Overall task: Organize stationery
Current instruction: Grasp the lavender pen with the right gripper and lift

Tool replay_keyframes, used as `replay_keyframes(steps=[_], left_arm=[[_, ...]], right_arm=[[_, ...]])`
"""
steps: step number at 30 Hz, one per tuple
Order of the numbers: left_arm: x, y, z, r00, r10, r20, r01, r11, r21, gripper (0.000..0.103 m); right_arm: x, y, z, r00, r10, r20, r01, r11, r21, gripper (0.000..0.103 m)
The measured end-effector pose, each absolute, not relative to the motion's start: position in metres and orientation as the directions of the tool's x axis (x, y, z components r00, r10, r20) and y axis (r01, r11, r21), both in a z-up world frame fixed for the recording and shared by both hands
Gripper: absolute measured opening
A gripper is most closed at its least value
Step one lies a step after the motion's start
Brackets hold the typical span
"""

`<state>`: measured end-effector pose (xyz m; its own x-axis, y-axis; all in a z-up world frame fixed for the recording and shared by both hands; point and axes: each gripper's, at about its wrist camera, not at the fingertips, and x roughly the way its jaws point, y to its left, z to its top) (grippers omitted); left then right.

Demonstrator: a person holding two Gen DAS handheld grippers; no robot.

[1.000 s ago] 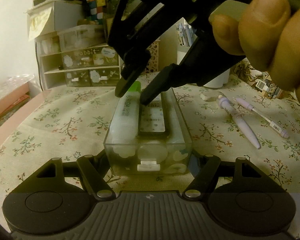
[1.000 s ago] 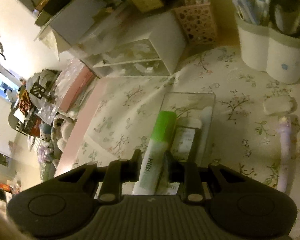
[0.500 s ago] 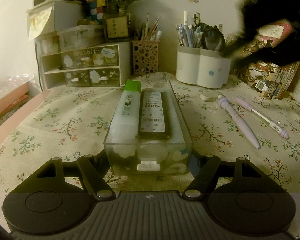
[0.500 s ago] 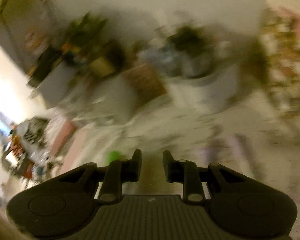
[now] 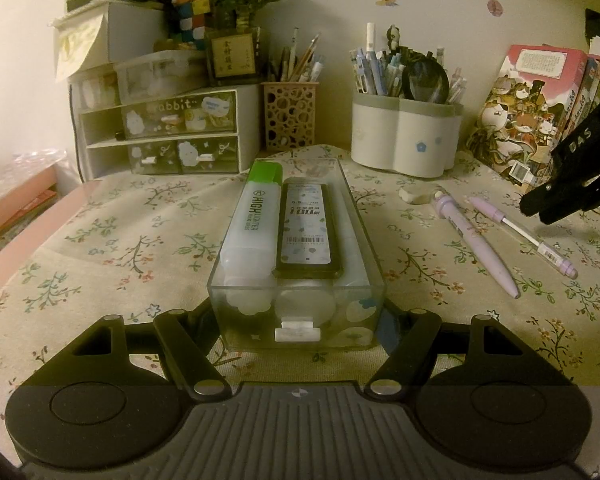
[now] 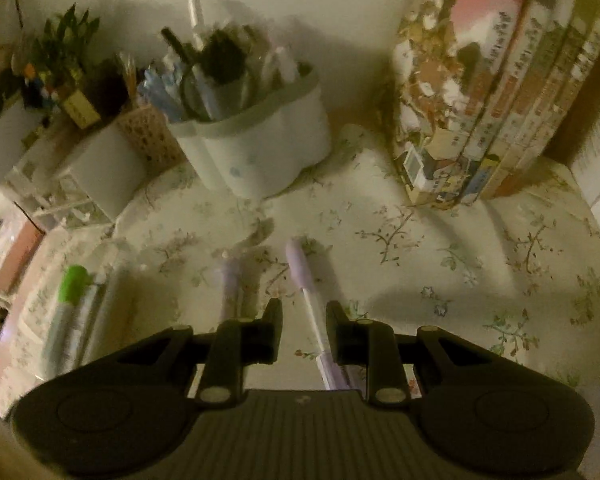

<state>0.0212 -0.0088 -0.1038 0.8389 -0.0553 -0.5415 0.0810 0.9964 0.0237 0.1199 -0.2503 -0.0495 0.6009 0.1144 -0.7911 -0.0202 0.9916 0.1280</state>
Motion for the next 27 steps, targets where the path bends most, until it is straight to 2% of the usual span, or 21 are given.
replay_keyframes(steps=[8, 10, 11, 16, 27], left_arm=[[0.021, -0.009, -0.104, 0.84, -0.054, -0.541, 0.08, 0.996, 0.024, 0.073], [0.021, -0.009, -0.104, 0.839, -0.054, -0.541, 0.08, 0.996, 0.024, 0.073], [0.021, -0.009, -0.104, 0.84, -0.054, -0.541, 0.081, 0.996, 0.025, 0.073], [0.021, -0.01, -0.104, 0.839, -0.054, -0.541, 0.079, 0.997, 0.025, 0.073], [0.021, -0.01, -0.104, 0.84, -0.053, -0.54, 0.079, 0.997, 0.024, 0.073]], right_arm=[[0.136, -0.24, -0.063, 0.552, 0.093, -0.828, -0.08, 0.995, 0.059, 0.021], [0.14, -0.241, -0.069, 0.524, 0.117, -0.844, -0.092, 0.993, 0.081, 0.018], [0.14, -0.242, -0.069, 0.528, 0.123, -0.84, -0.096, 0.992, 0.084, 0.012], [0.139, -0.244, -0.068, 0.52, 0.134, -0.844, -0.091, 0.991, 0.101, 0.011], [0.13, -0.254, -0.06, 0.542, 0.234, -0.807, 0.016, 0.957, 0.288, 0.011]])
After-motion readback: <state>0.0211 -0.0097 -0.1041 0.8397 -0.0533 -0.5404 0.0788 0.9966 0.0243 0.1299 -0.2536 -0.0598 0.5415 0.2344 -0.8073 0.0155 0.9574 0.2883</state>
